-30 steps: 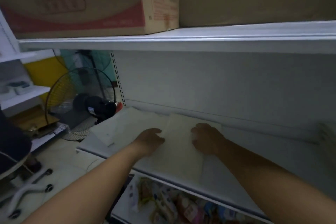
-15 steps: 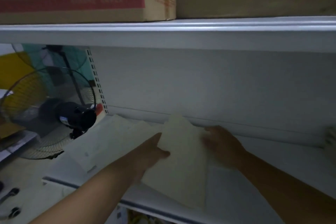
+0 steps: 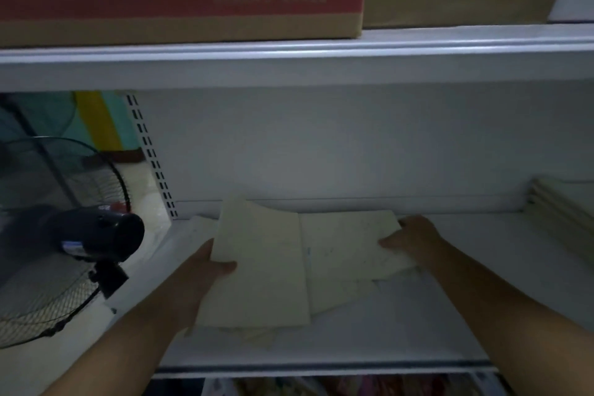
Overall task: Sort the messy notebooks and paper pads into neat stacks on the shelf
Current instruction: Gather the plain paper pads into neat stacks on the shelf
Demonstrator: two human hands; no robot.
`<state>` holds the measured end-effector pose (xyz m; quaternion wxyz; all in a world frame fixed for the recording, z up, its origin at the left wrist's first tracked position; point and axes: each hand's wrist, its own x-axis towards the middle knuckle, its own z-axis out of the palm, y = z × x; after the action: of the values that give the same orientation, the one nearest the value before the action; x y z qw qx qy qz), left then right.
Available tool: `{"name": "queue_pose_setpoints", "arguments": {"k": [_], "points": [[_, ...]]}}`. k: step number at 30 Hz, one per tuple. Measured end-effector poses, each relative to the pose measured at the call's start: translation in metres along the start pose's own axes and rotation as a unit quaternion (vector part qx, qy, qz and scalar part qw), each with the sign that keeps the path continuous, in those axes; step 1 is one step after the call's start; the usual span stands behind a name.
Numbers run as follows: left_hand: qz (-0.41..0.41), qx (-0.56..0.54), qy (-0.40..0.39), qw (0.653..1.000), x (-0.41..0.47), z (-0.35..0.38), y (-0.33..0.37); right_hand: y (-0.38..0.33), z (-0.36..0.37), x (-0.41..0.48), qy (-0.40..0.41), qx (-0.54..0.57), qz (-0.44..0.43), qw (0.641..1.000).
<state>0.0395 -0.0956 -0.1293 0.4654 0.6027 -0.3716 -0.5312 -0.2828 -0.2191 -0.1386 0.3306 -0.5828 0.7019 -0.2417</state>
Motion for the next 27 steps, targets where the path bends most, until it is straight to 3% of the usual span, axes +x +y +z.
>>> {"name": "queue_pose_setpoints", "arguments": {"k": [4,8,13,15,19,24,27], "points": [[-0.003,-0.014,-0.032,0.999,-0.001,-0.020,0.000,0.006,-0.007,-0.013,0.051,0.106,-0.058,0.991],[-0.008,-0.025,-0.036,0.999,-0.002,-0.047,-0.004,0.010,-0.014,-0.029,-0.035,0.272,-0.013,0.962],[-0.012,-0.050,-0.027,0.998,-0.010,-0.078,-0.007,0.001,-0.021,-0.046,-0.003,0.345,-0.034,0.938],[-0.012,-0.045,-0.023,0.999,-0.014,-0.094,-0.008,-0.009,-0.025,-0.056,-0.038,0.361,-0.042,0.931],[-0.006,-0.033,-0.032,0.999,-0.026,-0.104,-0.012,-0.043,-0.007,-0.071,-0.189,0.291,-0.061,0.936],[-0.019,-0.047,-0.101,0.994,-0.036,-0.091,-0.017,-0.114,0.061,-0.090,-0.216,0.152,-0.155,0.952],[-0.026,-0.049,-0.143,0.988,-0.043,-0.090,-0.020,-0.142,0.092,-0.097,-0.188,0.078,-0.184,0.962]]}}
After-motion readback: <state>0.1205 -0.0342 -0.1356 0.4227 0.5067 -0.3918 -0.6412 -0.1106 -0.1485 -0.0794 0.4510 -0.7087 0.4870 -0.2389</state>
